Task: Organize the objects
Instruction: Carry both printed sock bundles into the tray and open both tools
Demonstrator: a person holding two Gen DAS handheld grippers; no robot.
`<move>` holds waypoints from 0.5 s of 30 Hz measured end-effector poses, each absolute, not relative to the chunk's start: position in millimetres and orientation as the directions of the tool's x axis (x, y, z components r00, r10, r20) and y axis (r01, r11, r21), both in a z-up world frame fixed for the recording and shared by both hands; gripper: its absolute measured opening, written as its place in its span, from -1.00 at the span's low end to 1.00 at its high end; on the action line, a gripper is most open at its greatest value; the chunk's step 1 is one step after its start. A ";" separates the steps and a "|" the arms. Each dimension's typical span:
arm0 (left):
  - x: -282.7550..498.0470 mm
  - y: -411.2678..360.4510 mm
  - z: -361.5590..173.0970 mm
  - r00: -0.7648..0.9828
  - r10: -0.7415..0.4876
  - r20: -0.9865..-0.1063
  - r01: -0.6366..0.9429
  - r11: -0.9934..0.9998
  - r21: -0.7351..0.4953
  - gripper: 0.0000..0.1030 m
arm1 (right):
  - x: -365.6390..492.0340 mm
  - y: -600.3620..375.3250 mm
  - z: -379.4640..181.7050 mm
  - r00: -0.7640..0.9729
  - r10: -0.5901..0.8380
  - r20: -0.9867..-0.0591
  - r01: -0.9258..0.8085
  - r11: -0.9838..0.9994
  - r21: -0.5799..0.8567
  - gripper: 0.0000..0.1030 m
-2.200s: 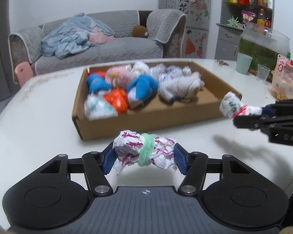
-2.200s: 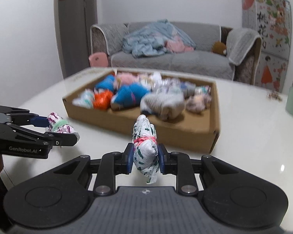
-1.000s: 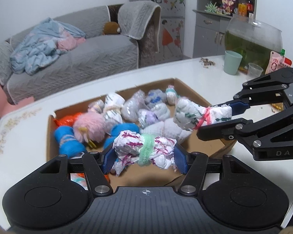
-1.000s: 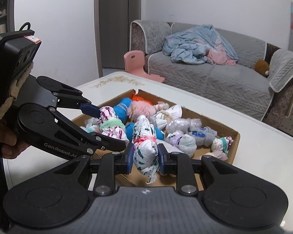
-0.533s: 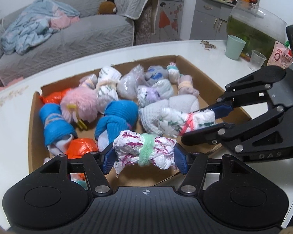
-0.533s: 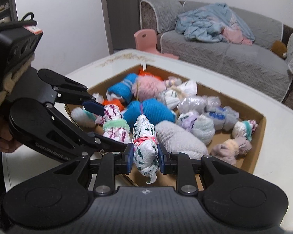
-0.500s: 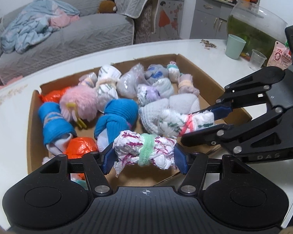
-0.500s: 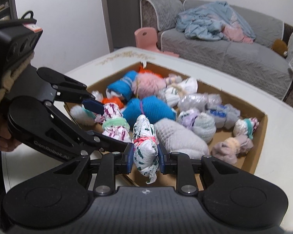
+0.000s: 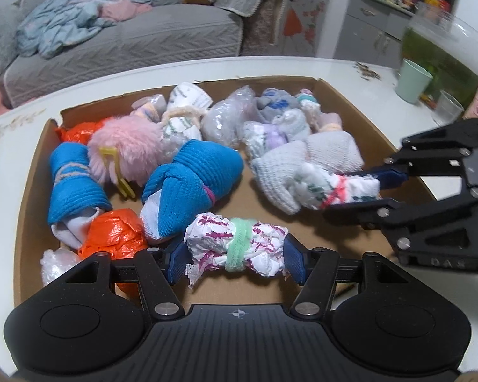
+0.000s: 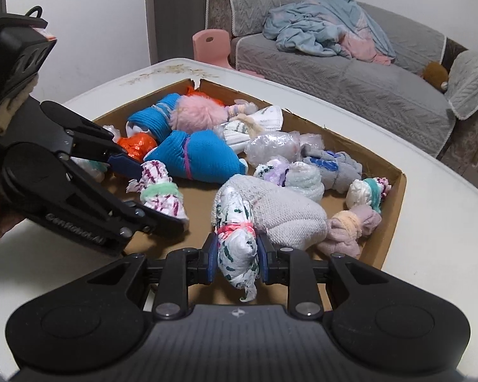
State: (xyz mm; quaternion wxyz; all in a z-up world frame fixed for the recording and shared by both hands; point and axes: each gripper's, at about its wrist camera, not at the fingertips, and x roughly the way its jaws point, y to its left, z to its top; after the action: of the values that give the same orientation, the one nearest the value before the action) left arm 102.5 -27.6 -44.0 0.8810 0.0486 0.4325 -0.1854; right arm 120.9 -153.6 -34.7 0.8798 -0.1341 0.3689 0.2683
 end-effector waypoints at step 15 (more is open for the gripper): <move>91.6 -33.9 -47.5 0.598 -0.233 -0.766 0.325 0.945 -0.034 0.35 | 118.8 -151.0 -41.3 0.526 0.358 -0.772 -0.613 0.788 -0.052 -0.55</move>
State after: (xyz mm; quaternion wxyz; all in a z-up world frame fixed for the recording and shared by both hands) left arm 91.6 -33.9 -47.5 0.8923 0.0548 0.4198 -0.1566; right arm 118.8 -151.0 -41.3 0.8585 -0.1607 0.3965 0.2829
